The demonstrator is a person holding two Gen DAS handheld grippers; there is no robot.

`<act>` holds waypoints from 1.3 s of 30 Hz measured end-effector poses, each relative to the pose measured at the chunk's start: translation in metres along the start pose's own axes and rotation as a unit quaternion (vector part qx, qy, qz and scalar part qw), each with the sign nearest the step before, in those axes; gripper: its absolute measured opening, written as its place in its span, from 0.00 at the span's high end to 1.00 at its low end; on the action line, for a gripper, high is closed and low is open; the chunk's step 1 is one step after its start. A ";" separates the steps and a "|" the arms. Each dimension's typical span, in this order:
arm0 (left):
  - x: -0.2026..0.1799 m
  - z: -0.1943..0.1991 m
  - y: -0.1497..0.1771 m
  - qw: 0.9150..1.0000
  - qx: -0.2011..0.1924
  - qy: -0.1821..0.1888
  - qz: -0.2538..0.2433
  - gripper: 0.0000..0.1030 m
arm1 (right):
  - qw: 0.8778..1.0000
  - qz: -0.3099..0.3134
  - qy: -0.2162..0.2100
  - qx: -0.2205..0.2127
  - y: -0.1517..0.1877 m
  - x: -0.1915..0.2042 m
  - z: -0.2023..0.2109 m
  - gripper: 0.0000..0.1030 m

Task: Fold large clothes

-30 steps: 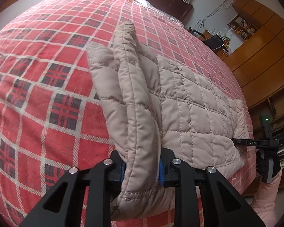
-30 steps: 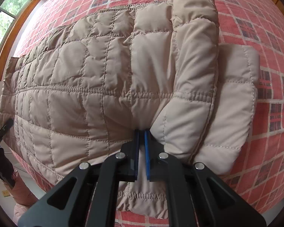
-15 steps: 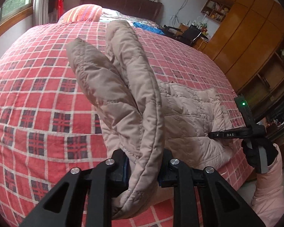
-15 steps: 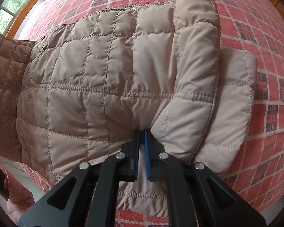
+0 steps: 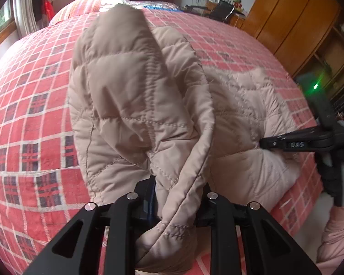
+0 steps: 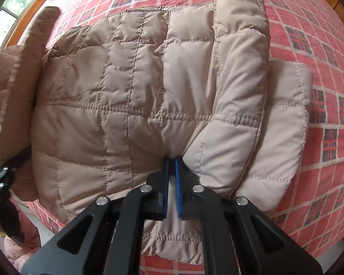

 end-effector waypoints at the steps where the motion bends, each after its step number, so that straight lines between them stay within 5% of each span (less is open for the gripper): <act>1: -0.003 -0.005 0.001 1.000 0.002 -0.007 -0.006 0.77 | 1.000 0.000 0.000 -0.001 0.000 0.000 0.000 0.96; 8: -0.015 -0.010 0.011 0.999 -0.016 -0.030 -0.031 0.71 | 1.000 0.000 0.000 -0.004 0.003 0.001 0.001 0.96; 10: -0.013 0.002 0.010 0.999 -0.019 0.008 -0.034 0.48 | 1.000 0.000 -0.001 -0.004 0.003 0.002 0.001 0.96; 15: 0.000 0.044 0.007 0.996 -0.043 0.083 -0.013 0.46 | 1.000 -0.001 -0.007 -0.002 0.003 -0.001 0.001 0.96; 20: 0.046 0.087 0.010 0.978 -0.077 0.185 0.061 0.46 | 1.000 0.000 -0.005 -0.001 0.001 -0.002 0.001 0.95; 24: 0.088 0.116 0.013 0.979 -0.130 0.115 0.106 0.45 | 1.000 -0.002 -0.005 0.003 -0.001 -0.003 0.003 0.95; 28: 0.128 0.104 0.022 0.984 -0.111 0.024 0.135 0.45 | 1.000 -0.001 0.000 -0.005 -0.002 0.003 0.013 0.91; 35: 0.148 0.059 0.032 0.989 -0.032 0.009 0.147 0.46 | 0.998 0.037 -0.054 -0.020 0.006 0.056 0.048 0.89; 39: 0.137 0.048 0.030 0.990 -0.020 -0.001 0.140 0.46 | 0.994 0.058 -0.091 -0.027 0.011 0.097 0.071 0.70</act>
Point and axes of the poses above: each gripper's, at about its wrist camera, not at the fingertips, and z roughly against the way its jaws point, x to its left, y to its underside, the point moved 1 cm from there along -z, roughly the way its jaws point, and after that the axes turned 4 degrees about -z, right-handed, at the moved point
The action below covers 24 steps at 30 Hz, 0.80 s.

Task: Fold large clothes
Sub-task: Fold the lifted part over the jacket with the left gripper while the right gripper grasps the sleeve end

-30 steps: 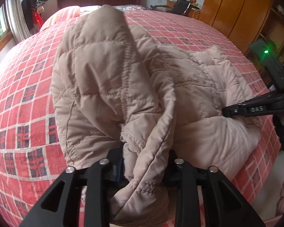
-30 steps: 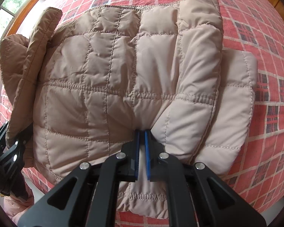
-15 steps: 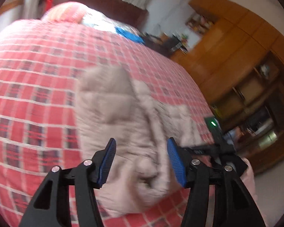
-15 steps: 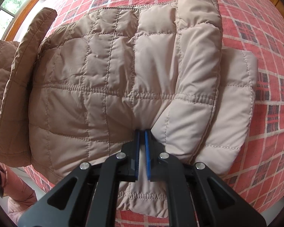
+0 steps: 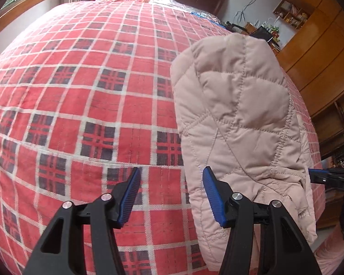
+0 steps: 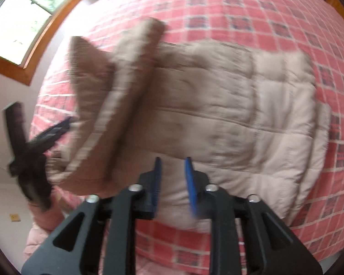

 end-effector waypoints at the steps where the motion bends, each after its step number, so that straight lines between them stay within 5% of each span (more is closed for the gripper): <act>1: -0.002 0.000 0.003 1.000 0.001 -0.003 0.000 0.46 | 1.000 0.005 -0.003 -0.002 0.000 0.008 0.002 0.67; 8: -0.017 -0.001 0.000 0.998 -0.005 -0.061 -0.002 0.46 | 0.999 0.008 -0.026 0.021 -0.016 0.052 -0.009 0.59; 24: -0.018 -0.017 -0.012 0.998 -0.004 -0.061 -0.019 0.49 | 0.999 0.009 -0.017 0.035 -0.019 0.079 -0.026 0.50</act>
Point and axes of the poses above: each gripper's, at about its wrist camera, not at the fingertips, and z roughly against the way its jaws point, x to its left, y to its underside, the point moved 1 cm from there along -z, roughly the way its jaws point, and after that the axes turned 4 degrees about -z, right-handed, at the moved point
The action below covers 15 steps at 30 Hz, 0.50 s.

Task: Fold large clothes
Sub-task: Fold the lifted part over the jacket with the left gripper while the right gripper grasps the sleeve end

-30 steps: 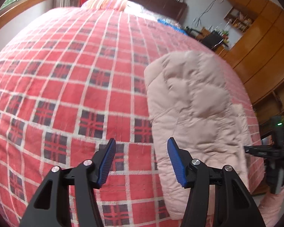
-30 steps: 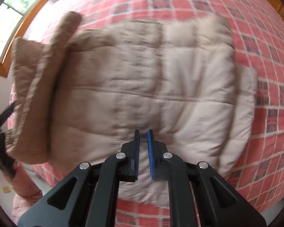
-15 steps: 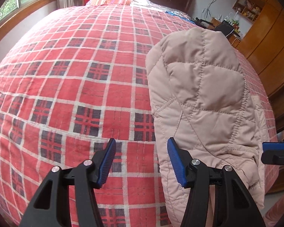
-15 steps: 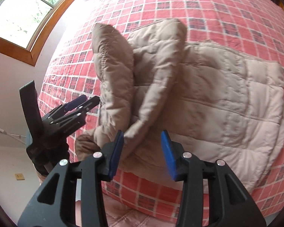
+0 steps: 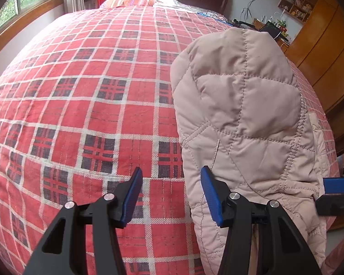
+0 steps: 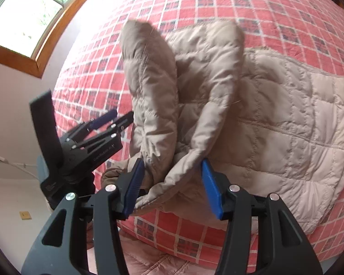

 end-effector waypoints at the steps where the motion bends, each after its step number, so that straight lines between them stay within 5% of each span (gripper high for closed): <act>1: 0.000 0.000 0.000 1.000 0.000 0.000 -0.001 0.49 | 1.000 0.002 0.006 0.000 -0.001 0.002 -0.004 0.50; 5: -0.001 0.001 0.001 1.000 -0.001 -0.001 -0.006 0.49 | 1.000 -0.003 0.015 0.004 -0.007 -0.002 -0.016 0.49; 7: -0.001 0.001 0.001 1.000 -0.001 0.000 -0.007 0.49 | 1.000 -0.011 0.009 0.007 -0.010 -0.008 -0.022 0.56; 9: -0.002 0.001 0.001 1.000 -0.002 0.001 -0.010 0.49 | 1.000 -0.012 0.009 0.003 -0.011 -0.014 -0.026 0.80; 15: -0.003 0.007 0.004 1.000 -0.007 0.010 -0.007 0.49 | 1.000 -0.001 -0.020 -0.013 -0.008 -0.026 -0.015 0.92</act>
Point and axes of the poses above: each gripper's, at about its wrist camera, not at the fingertips, and z roughly against the way its jaws point, x to its left, y to its underside, the point moved 1 cm from there along -z, roughly the way its jaws point, and after that the axes turned 4 degrees about -z, right-handed, at the moved point
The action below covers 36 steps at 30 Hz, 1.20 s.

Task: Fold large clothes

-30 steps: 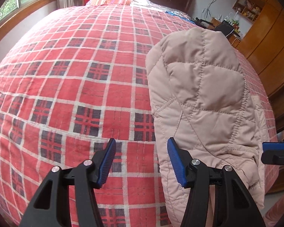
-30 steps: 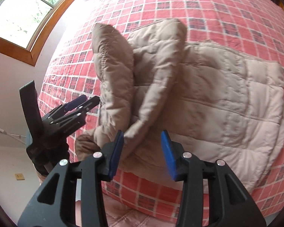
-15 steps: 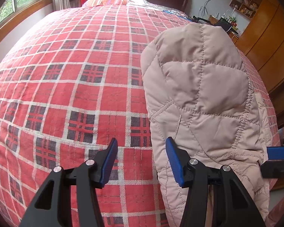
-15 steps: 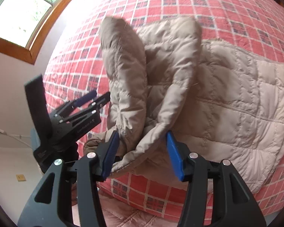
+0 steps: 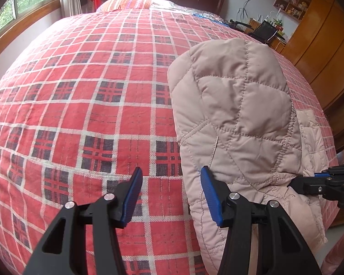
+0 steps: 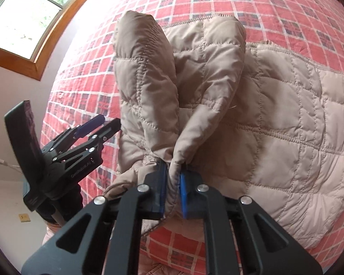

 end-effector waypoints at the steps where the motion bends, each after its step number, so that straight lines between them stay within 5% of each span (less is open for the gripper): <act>1: 0.000 0.002 0.001 1.000 -0.001 0.006 0.003 0.49 | 1.000 0.002 -0.004 -0.004 0.002 -0.003 0.006 0.92; 9: -0.013 0.030 0.000 0.999 -0.034 0.035 -0.002 0.49 | 0.997 -0.001 -0.011 -0.075 0.019 -0.034 0.079 0.93; 15: -0.051 0.032 -0.002 0.996 -0.041 0.061 -0.042 0.49 | 0.991 -0.048 0.007 -0.123 0.040 -0.094 0.124 0.93; 21: -0.101 0.011 0.001 0.993 -0.023 0.072 -0.090 0.49 | 0.986 -0.101 0.014 -0.132 0.055 -0.153 0.123 0.93; 27: -0.132 -0.004 0.010 0.991 -0.026 0.062 -0.111 0.47 | 0.985 -0.140 0.008 -0.096 0.063 -0.211 0.087 0.93; 36: -0.149 -0.016 0.020 0.991 -0.024 0.044 -0.125 0.48 | 0.990 -0.120 0.036 -0.064 0.060 -0.214 0.055 0.87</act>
Point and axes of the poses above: each gripper's, at about its wrist camera, not at the fingertips, and z roughly against the way its jaws point, x to its left, y to its underside, the point moved 1 cm from there along -z, roughly the way its jaws point, and after that the axes turned 4 degrees about -z, right-handed, at the moved point
